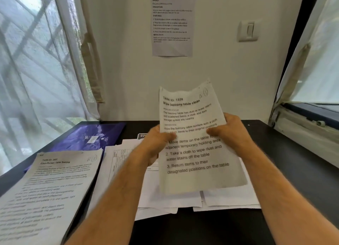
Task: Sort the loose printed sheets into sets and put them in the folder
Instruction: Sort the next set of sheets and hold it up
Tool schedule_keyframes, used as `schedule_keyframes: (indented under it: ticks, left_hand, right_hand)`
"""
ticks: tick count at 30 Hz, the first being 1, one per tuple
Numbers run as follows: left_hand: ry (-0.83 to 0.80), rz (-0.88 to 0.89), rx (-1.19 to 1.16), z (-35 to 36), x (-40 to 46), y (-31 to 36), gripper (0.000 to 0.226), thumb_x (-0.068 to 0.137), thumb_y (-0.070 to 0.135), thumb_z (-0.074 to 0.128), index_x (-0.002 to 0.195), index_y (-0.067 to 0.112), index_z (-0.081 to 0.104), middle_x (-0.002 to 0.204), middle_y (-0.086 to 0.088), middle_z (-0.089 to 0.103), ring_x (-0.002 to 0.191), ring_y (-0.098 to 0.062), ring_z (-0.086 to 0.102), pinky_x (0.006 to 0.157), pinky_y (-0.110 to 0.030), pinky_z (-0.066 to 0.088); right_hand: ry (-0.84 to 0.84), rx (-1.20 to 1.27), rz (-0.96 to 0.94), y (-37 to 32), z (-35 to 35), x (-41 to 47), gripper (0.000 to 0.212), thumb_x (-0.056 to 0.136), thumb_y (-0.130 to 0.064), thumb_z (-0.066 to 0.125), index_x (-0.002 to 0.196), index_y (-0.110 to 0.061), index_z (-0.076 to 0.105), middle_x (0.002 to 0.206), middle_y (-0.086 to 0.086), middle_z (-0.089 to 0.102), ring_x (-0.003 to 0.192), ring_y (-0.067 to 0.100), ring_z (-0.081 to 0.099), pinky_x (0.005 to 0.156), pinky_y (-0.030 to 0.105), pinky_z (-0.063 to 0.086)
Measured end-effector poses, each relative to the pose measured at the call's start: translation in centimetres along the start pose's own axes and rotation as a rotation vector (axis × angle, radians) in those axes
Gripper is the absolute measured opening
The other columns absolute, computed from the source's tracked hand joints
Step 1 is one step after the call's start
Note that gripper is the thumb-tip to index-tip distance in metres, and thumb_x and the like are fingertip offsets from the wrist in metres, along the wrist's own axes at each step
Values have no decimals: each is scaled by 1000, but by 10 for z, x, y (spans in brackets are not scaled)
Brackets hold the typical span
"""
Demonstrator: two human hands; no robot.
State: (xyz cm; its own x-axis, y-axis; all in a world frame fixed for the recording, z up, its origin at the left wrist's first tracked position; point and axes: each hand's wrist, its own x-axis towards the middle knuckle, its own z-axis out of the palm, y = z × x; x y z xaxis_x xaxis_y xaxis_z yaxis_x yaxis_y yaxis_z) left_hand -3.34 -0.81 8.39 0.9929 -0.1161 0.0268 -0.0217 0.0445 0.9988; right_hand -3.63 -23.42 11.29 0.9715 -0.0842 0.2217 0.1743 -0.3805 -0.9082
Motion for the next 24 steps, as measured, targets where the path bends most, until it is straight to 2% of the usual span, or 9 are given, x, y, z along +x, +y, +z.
schedule_keyframes:
  ticks: [4,8,10,12,15,18,20,22,24]
  left_hand:
    - [-143,-157,-155,27,8,-22,34,93,10,66,127,15,62,114,-12,74,103,-35,72,93,-59,54]
    - [-65,-185,-163,54,19,-38,28,91,-3,64,117,9,64,104,-16,76,92,-37,74,81,-57,59]
    - [-36,-185,-109,74,26,-48,28,91,-4,63,115,10,64,102,-14,76,87,-34,75,76,-53,61]
    - [-21,-153,-47,92,30,-59,29,91,-1,64,116,13,64,104,-11,76,88,-31,75,78,-53,61]
    - [-1,-94,80,106,31,-72,25,92,4,64,113,19,63,108,-7,75,90,-25,75,82,-48,61]
    - [6,-37,215,108,26,-79,28,93,6,62,115,23,64,108,-2,75,90,-20,75,82,-42,62]
    - [-3,3,305,106,22,-80,30,90,6,63,115,23,66,107,0,75,89,-19,75,82,-42,62]
    - [-18,32,385,104,20,-80,31,85,9,65,113,23,68,103,1,76,87,-19,75,81,-43,62]
    - [-42,62,465,102,20,-80,31,85,8,67,112,23,69,104,1,76,88,-19,74,81,-38,62]
  right_hand:
    - [-101,-57,193,18,-31,-3,28,81,2,73,104,-12,69,85,6,78,72,25,76,75,44,61]
    - [-176,-137,345,44,-52,-11,32,82,1,73,110,-12,67,86,7,78,75,29,76,79,48,60]
    - [-138,-214,351,56,-60,-12,36,82,0,74,114,-14,64,84,4,77,71,25,76,68,40,60]
    - [13,-330,265,64,-62,-9,52,82,-7,75,129,-18,53,97,1,72,78,21,73,61,32,55]
    - [223,-527,33,74,-52,2,84,83,-9,72,152,-28,28,143,5,49,126,28,50,98,44,50]
    - [180,-535,-127,79,-31,13,84,86,-1,64,153,-34,26,155,0,34,140,28,31,112,45,35]
    - [152,-476,-155,85,-16,19,87,85,3,63,151,-40,27,155,-4,37,133,25,43,106,42,46]
    - [123,-403,-173,90,-5,20,84,84,4,64,148,-42,33,150,-6,43,112,18,58,86,31,57]
    - [101,-329,-200,97,1,20,73,86,5,63,141,-40,44,142,-7,49,98,12,63,68,18,57]
